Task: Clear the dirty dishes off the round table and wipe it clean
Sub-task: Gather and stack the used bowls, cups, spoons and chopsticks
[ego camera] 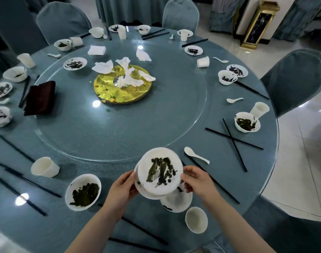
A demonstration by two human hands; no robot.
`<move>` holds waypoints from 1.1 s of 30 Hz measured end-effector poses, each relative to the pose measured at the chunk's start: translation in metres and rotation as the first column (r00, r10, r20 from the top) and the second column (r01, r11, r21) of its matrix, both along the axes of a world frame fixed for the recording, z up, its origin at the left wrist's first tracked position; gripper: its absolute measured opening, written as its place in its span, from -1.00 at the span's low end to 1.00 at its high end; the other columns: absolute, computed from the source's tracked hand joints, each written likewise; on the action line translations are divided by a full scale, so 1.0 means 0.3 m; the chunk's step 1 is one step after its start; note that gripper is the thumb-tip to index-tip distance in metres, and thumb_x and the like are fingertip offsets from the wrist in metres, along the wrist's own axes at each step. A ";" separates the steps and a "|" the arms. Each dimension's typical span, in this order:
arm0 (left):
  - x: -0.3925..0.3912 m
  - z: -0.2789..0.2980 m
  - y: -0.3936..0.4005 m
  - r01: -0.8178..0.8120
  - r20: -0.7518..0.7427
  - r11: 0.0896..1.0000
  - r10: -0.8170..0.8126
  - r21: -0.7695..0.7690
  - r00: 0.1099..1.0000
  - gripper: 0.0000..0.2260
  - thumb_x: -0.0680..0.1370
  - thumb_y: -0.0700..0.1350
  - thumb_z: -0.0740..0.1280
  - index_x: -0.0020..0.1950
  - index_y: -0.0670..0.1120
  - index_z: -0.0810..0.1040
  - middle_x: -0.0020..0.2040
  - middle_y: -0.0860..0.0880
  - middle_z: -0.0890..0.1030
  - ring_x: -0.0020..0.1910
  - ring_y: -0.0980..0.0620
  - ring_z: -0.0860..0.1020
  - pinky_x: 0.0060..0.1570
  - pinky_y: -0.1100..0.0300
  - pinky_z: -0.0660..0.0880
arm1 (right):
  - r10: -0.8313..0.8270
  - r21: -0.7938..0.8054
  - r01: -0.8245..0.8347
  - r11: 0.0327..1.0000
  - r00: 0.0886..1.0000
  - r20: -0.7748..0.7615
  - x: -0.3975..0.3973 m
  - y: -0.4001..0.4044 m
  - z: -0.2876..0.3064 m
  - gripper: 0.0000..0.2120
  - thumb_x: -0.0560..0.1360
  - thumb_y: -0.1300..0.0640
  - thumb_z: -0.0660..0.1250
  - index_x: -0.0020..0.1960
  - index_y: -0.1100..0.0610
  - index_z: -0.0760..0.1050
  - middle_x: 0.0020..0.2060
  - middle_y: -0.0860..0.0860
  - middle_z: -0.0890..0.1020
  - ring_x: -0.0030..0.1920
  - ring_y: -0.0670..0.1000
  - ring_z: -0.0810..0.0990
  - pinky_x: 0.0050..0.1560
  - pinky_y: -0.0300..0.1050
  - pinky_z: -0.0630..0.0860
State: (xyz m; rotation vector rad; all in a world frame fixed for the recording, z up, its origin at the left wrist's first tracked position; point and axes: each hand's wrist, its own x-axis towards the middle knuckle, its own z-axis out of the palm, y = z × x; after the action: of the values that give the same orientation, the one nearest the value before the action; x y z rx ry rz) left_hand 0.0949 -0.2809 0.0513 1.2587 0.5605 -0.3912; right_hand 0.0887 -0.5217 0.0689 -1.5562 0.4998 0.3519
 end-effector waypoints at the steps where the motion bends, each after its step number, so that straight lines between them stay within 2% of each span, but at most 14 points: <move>1: 0.009 -0.002 0.012 -0.019 -0.006 1.000 0.019 -0.004 1.000 -0.82 0.63 -0.14 0.25 0.12 -0.14 0.61 0.01 -0.16 0.69 -0.04 -0.05 0.65 -0.02 0.08 0.56 | 0.055 -0.046 -0.056 0.997 0.998 -0.018 0.015 0.026 -0.009 -0.89 0.52 0.28 0.37 0.04 0.17 0.57 -0.31 0.02 0.65 -0.43 -0.04 0.48 -0.36 -0.15 0.48; 4: 0.035 -0.005 0.051 -0.053 -0.022 0.998 0.052 -0.019 0.998 -0.83 0.63 -0.14 0.25 0.10 -0.14 0.62 0.00 -0.16 0.69 -0.09 -0.02 0.66 -0.05 0.09 0.55 | 0.099 -0.131 -0.106 0.986 0.993 -0.060 0.050 0.081 -0.029 -0.87 0.51 0.23 0.40 0.04 0.09 0.54 -0.16 0.01 0.66 -0.28 -0.04 0.58 -0.29 -0.18 0.56; 6: 0.048 -0.010 0.083 -0.055 -0.037 0.998 0.053 -0.041 0.998 -0.82 0.63 -0.14 0.24 0.11 -0.13 0.62 0.00 -0.15 0.69 -0.09 -0.01 0.65 -0.04 0.10 0.54 | 0.080 -0.041 -0.085 0.996 0.992 -0.101 0.069 0.115 -0.034 -0.84 0.53 0.25 0.38 0.09 0.14 0.52 -0.07 0.08 0.66 -0.21 0.00 0.63 -0.26 -0.20 0.60; 8: 0.062 -0.016 0.115 -0.042 -0.055 0.997 0.038 -0.058 0.998 -0.80 0.64 -0.12 0.22 0.14 -0.14 0.61 0.03 -0.16 0.68 -0.03 -0.04 0.64 -0.01 0.08 0.53 | 0.085 0.030 -0.081 0.996 0.985 -0.147 0.090 0.147 -0.036 -0.86 0.54 0.28 0.36 0.10 0.22 0.53 -0.15 0.13 0.68 -0.28 0.03 0.64 -0.28 -0.17 0.61; 10: 0.075 -0.016 0.139 -0.023 -0.049 0.999 0.021 -0.037 0.999 -0.77 0.65 -0.11 0.20 0.15 -0.15 0.61 0.04 -0.16 0.68 -0.01 -0.05 0.64 0.00 0.09 0.54 | 0.106 0.017 -0.105 0.994 0.981 -0.162 0.112 0.174 -0.045 -0.87 0.54 0.28 0.37 0.07 0.28 0.54 -0.29 0.12 0.67 -0.35 0.01 0.63 -0.31 -0.16 0.60; 12: 0.093 -0.013 0.159 -0.006 -0.006 0.999 0.006 0.053 1.000 -0.80 0.64 -0.14 0.22 0.13 -0.11 0.62 0.00 -0.10 0.70 -0.04 0.00 0.66 -0.06 0.16 0.56 | 0.122 -0.028 -0.128 0.991 0.979 -0.162 0.141 0.207 -0.056 -0.87 0.54 0.25 0.36 0.05 0.30 0.53 -0.31 0.12 0.66 -0.37 0.00 0.62 -0.32 -0.16 0.58; 14: 0.120 -0.023 0.180 0.021 0.058 0.975 -0.035 0.222 0.998 -0.83 0.62 -0.19 0.27 0.10 -0.01 0.62 -0.02 0.00 0.71 -0.04 0.09 0.66 -0.10 0.25 0.56 | 0.134 -0.096 -0.150 0.984 0.978 -0.157 0.180 0.246 -0.063 -0.87 0.56 0.21 0.35 0.01 0.29 0.52 -0.29 0.12 0.65 -0.37 -0.01 0.62 -0.33 -0.16 0.58; 17: 0.175 -0.052 0.230 0.041 0.092 0.913 -0.085 0.407 0.992 -0.77 0.57 -0.20 0.33 0.10 0.12 0.59 0.00 0.11 0.68 -0.02 0.18 0.64 0.05 0.17 0.56 | 0.149 -0.203 -0.172 0.964 0.981 -0.127 0.262 0.305 -0.084 -0.92 0.58 0.19 0.31 -0.06 0.20 0.51 -0.30 0.06 0.65 -0.39 -0.04 0.63 -0.35 -0.16 0.60; 20: 0.223 -0.057 0.270 0.073 0.126 0.883 -0.148 0.463 0.981 -0.73 0.56 -0.22 0.35 0.18 0.10 0.56 0.07 0.15 0.65 0.04 0.20 0.61 0.14 0.14 0.54 | 0.154 -0.281 -0.172 0.944 0.984 -0.085 0.348 0.349 -0.120 -0.90 0.59 0.19 0.28 -0.10 0.16 0.49 -0.32 0.04 0.65 -0.39 -0.01 0.66 -0.21 0.01 0.67; 23: 0.244 -0.067 0.305 0.119 0.117 0.799 -0.229 0.590 0.966 -0.70 0.55 -0.26 0.33 0.15 0.12 0.51 0.10 0.18 0.60 0.03 0.21 0.58 0.19 0.14 0.50 | 0.101 -0.250 -0.121 0.961 0.991 -0.093 0.421 0.384 -0.149 -0.91 0.59 0.23 0.25 -0.09 0.19 0.47 -0.30 0.10 0.66 -0.36 0.05 0.66 -0.17 0.03 0.67; 26: 0.239 -0.094 0.361 0.148 0.073 0.738 -0.258 0.659 0.963 -0.71 0.56 -0.23 0.33 0.26 0.00 0.49 0.11 0.11 0.60 0.07 0.12 0.57 0.24 0.09 0.46 | -0.008 -0.061 -0.002 0.998 0.987 -0.157 0.464 0.401 -0.158 -0.91 0.58 0.25 0.24 -0.01 0.26 0.50 -0.18 0.20 0.67 -0.27 0.06 0.66 -0.24 -0.11 0.65; 28: 0.223 -0.100 0.404 0.168 0.047 0.661 -0.295 0.732 0.954 -0.70 0.57 -0.19 0.32 0.29 0.00 0.47 0.05 0.12 0.62 0.06 0.13 0.56 0.18 0.18 0.43 | -0.019 0.014 0.022 1.000 0.984 -0.177 0.466 0.390 -0.155 -0.92 0.59 0.20 0.27 -0.02 0.20 0.52 -0.11 0.19 0.67 -0.20 0.06 0.65 -0.23 -0.13 0.65; 30: 0.200 -0.097 0.446 0.166 0.033 0.549 -0.335 0.819 0.942 -0.72 0.57 -0.18 0.32 0.27 0.00 0.50 0.04 0.10 0.63 0.06 0.12 0.54 0.12 0.22 0.38 | -0.002 -0.016 0.000 1.000 0.986 -0.168 0.453 0.357 -0.156 -0.91 0.60 0.16 0.28 0.01 0.17 0.52 -0.11 0.15 0.68 -0.22 0.05 0.63 -0.23 -0.13 0.65; 33: 0.164 -0.125 0.512 0.166 -0.042 0.305 -0.373 0.938 0.927 -0.72 0.52 -0.20 0.36 0.21 -0.02 0.57 0.14 -0.02 0.62 0.18 -0.11 0.52 0.21 0.00 0.40 | 0.053 -0.153 -0.075 0.985 0.989 -0.140 0.402 0.278 -0.168 -0.89 0.59 0.16 0.27 0.00 0.20 0.53 -0.21 0.08 0.69 -0.32 0.00 0.59 -0.29 -0.16 0.59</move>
State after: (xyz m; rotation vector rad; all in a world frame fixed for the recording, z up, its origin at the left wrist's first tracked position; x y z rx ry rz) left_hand 0.1440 -0.1274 0.0139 2.5528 0.3807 -0.1947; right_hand 0.2092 -0.4384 0.0185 -1.7123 0.5953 0.4792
